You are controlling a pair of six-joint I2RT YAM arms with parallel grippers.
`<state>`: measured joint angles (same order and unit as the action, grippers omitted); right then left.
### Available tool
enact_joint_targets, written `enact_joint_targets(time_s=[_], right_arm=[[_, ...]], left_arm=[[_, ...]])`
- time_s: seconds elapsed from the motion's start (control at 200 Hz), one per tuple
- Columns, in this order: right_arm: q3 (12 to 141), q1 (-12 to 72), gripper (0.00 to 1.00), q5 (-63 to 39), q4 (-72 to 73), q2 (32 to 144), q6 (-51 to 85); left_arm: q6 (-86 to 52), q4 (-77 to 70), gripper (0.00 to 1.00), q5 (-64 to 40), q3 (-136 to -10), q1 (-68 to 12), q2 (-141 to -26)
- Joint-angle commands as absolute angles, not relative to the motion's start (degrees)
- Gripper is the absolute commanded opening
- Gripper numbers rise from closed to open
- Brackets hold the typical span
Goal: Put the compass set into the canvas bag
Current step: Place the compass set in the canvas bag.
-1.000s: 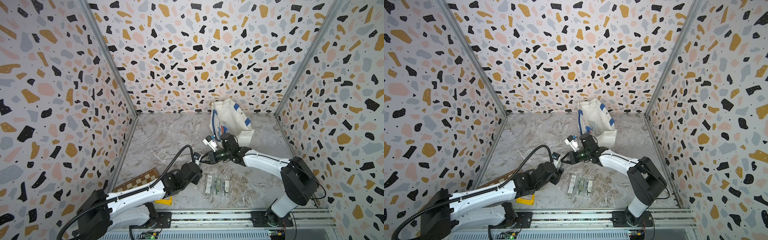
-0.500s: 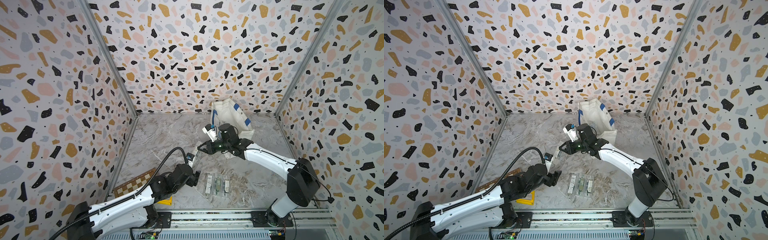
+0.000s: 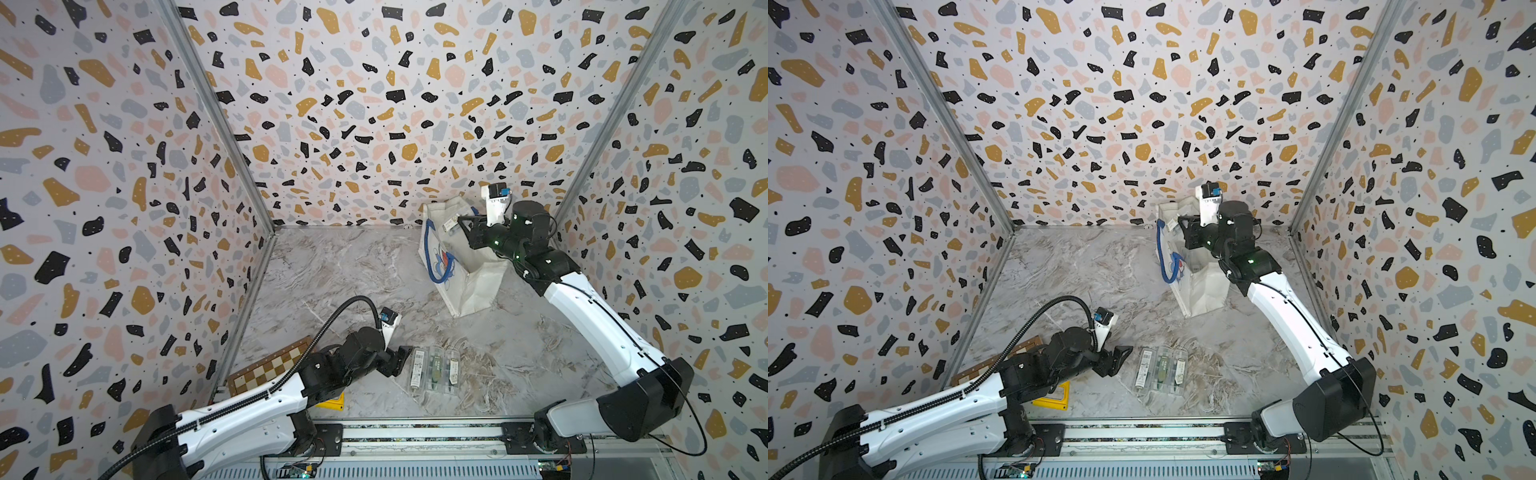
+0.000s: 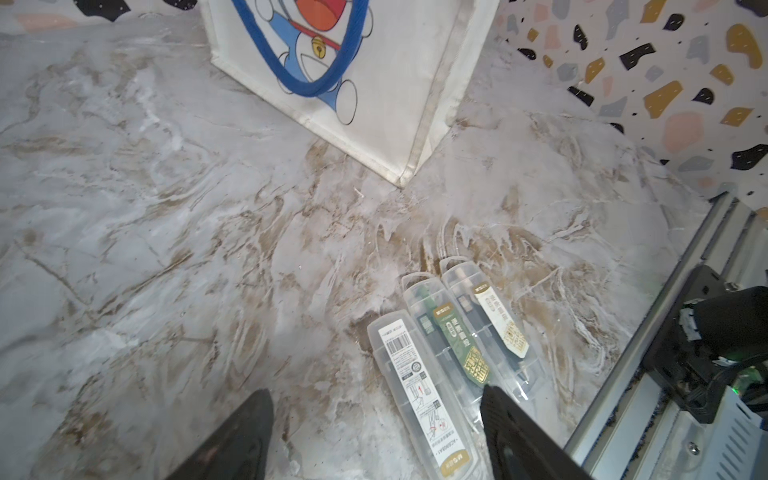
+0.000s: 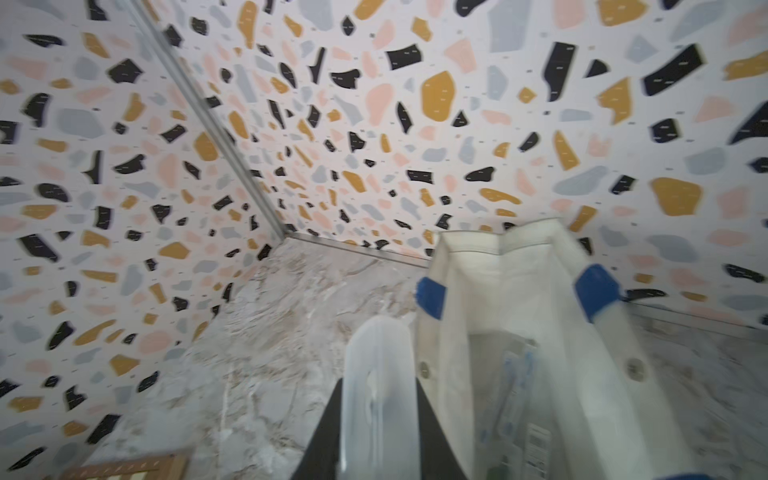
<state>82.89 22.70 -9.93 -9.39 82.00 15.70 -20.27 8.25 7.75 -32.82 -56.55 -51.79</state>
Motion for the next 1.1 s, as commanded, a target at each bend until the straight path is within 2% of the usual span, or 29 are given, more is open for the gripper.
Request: enact_joint_targets(time_s=[0.0, 0.23, 0.601, 0.856, 1.091], right_arm=[[87.4, 21.4, 0.00, -3.0, -14.2, 85.4, 12.1], [91.6, 19.5, 0.00, -3.4, -19.0, 93.8, 10.4], [100.8, 19.3, 0.00, -6.0, -26.8, 108.5, 7.5], [101.6, 19.3, 0.00, -7.7, -28.2, 113.9, 7.3], [102.2, 19.3, 0.05, -8.4, -29.1, 115.6, 6.8]], left_arm=[[-16.2, 1.7, 0.79, 4.3, -33.1, -56.2, -52.3], [-10.7, 0.0, 0.78, 0.2, -35.2, -56.2, -54.2], [-11.5, -1.6, 0.78, 3.1, -35.7, -56.2, -55.9], [-13.7, -0.4, 0.78, 5.0, -35.9, -56.2, -56.1], [-14.1, 1.0, 0.78, 6.5, -36.6, -56.2, -56.2]])
